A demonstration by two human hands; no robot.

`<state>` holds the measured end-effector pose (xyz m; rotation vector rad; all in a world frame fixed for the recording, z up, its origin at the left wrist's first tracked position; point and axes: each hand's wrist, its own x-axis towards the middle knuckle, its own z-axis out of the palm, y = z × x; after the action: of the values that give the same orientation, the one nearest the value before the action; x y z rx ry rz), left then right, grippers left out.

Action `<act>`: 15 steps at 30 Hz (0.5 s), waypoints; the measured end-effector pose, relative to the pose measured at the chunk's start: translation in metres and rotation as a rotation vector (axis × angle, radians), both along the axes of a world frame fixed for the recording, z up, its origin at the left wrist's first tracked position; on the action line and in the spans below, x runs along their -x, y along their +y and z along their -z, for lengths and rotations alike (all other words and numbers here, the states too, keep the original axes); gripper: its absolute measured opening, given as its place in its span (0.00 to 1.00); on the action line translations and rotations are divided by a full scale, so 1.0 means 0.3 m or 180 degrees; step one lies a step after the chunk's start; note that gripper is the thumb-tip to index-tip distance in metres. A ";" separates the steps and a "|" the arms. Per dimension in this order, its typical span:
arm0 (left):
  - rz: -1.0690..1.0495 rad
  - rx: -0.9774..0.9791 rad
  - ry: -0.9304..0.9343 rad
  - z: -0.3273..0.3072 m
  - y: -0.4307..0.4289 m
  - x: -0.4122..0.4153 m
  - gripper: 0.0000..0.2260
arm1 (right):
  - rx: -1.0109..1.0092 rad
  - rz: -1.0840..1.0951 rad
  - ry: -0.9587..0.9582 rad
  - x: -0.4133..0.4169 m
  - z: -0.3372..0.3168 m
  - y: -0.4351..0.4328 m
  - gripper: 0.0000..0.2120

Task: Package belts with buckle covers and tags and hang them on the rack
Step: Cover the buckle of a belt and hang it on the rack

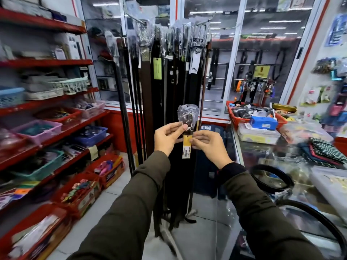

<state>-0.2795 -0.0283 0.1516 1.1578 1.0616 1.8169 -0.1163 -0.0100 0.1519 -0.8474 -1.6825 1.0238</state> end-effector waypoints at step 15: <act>-0.0467 -0.0525 -0.0101 -0.260 -0.007 0.300 0.05 | -0.0212 -0.0340 0.1250 0.419 -0.337 0.109 0.10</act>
<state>-0.3695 -0.0304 0.2294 1.1682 1.0166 2.0634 -0.2419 0.0227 0.2529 -0.4784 -1.4271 1.1182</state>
